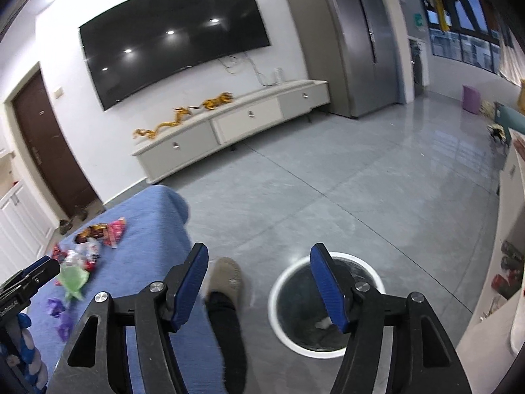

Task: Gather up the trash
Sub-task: 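Move both tools back over the trash on the blue rug, then grasp the purple plastic bag with the left tool while the right tool grasps the green paper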

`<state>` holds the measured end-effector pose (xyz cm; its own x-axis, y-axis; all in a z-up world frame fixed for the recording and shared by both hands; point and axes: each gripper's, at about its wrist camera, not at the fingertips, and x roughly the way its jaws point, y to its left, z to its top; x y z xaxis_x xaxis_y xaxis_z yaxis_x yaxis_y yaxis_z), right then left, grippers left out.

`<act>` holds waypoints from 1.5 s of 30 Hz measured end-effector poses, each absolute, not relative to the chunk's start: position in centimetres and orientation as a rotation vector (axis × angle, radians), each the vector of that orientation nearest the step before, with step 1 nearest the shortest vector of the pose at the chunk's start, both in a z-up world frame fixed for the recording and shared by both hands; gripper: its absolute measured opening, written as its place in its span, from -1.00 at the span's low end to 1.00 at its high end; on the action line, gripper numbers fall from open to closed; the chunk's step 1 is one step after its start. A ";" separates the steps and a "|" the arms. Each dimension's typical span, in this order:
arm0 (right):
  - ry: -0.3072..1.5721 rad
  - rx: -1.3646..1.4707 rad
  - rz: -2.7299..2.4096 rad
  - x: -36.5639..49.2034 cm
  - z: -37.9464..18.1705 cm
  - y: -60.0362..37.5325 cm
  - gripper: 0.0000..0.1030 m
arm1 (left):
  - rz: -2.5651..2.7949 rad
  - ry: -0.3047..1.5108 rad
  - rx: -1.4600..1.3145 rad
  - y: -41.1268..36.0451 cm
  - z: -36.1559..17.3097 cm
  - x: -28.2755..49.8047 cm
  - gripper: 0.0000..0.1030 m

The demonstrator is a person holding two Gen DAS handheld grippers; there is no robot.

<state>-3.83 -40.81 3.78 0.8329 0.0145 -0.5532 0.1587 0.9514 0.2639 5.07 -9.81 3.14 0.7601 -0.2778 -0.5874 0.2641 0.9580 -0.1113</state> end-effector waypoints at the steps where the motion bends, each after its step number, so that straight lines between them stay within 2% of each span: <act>1: 0.582 0.301 -0.064 -3.9 4.1 -40.1 0.24 | -0.278 0.636 -0.030 -8.8 3.1 4.8 0.24; 11: 0.568 0.251 0.075 -2.7 5.4 -34.0 0.31 | -0.049 0.611 -0.104 1.9 2.5 2.9 0.24; 16: 0.598 0.234 0.136 -1.7 4.8 -31.6 0.33 | -0.002 0.679 -0.140 4.5 -0.6 3.5 0.25; 28: 0.711 0.190 0.324 2.4 2.5 -23.7 0.33 | -0.081 0.836 -0.148 4.0 -6.0 5.6 0.24; 35: 0.790 0.155 0.449 4.8 0.7 -18.3 0.33 | -0.057 0.860 -0.162 6.0 -7.2 6.4 0.22; 38: 0.816 0.149 0.505 5.5 0.1 -16.2 0.33 | -0.044 0.858 -0.166 7.0 -7.3 6.4 0.07; 40: 0.827 0.142 0.541 5.8 -0.1 -14.8 0.33 | -0.041 0.861 -0.192 8.0 -7.6 6.4 0.05; 41: 0.833 0.133 0.563 6.0 -0.3 -13.8 0.33 | -0.034 0.864 -0.200 8.5 -7.7 6.4 -0.05; 45: 0.847 0.110 0.628 6.8 -0.6 -10.7 0.32 | -0.055 0.859 -0.249 9.9 -7.8 5.8 -0.11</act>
